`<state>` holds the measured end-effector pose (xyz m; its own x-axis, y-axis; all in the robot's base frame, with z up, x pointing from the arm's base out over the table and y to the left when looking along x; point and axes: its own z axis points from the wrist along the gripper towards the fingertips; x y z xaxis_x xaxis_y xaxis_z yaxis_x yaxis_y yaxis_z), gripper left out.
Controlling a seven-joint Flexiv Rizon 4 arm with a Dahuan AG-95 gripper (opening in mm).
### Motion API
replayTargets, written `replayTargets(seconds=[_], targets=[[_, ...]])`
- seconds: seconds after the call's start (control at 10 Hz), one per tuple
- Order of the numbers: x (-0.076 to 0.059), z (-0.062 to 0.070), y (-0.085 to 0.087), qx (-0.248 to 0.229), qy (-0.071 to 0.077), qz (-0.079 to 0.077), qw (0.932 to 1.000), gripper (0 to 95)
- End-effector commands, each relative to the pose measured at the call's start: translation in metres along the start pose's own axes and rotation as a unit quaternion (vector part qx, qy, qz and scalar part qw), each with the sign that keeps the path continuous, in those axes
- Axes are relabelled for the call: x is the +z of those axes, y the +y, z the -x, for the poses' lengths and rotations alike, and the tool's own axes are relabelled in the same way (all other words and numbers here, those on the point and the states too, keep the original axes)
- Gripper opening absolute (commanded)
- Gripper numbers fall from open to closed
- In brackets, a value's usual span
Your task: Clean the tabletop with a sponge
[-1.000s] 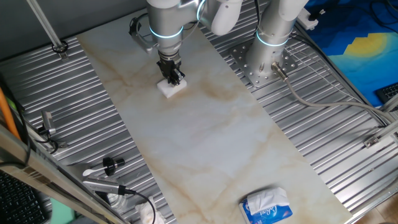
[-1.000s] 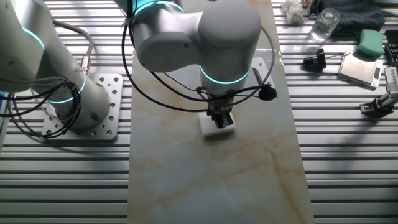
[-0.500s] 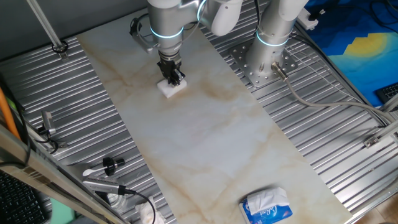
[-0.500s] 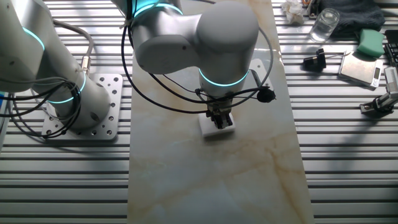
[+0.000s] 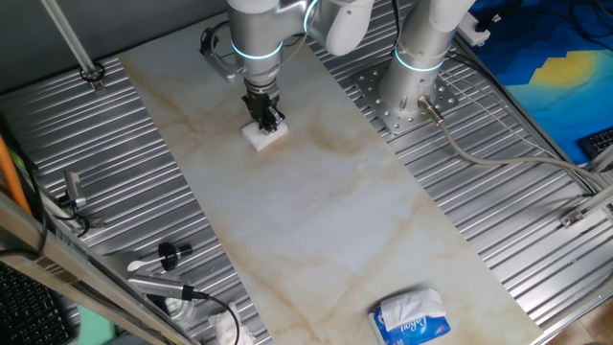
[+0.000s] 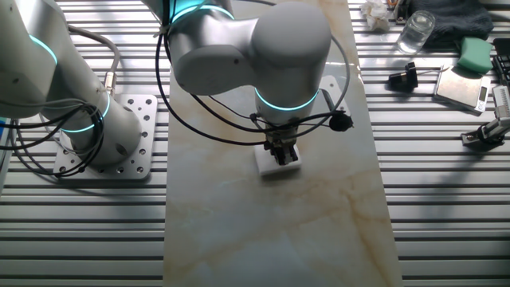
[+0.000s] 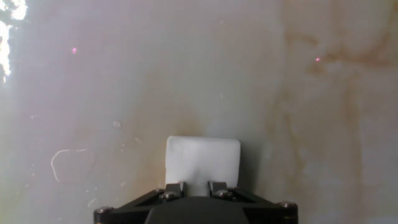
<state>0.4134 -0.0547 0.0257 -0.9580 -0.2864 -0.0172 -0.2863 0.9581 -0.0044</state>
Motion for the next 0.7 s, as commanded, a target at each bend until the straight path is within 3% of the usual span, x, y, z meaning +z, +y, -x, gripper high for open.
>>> replayTargets(seconds=[0.1,0.5,0.6,0.7], targets=[[0.003,0.0001,-0.0007,0.0,-0.002,-0.001,1.0,19.0],[0.004,0.0,-0.0008,0.0,-0.002,0.0,1.0,19.0],[0.004,0.0,-0.0008,0.003,-0.002,0.0,1.0,0.0],[0.004,0.0,-0.0008,0.004,-0.003,0.0,1.0,0.0]])
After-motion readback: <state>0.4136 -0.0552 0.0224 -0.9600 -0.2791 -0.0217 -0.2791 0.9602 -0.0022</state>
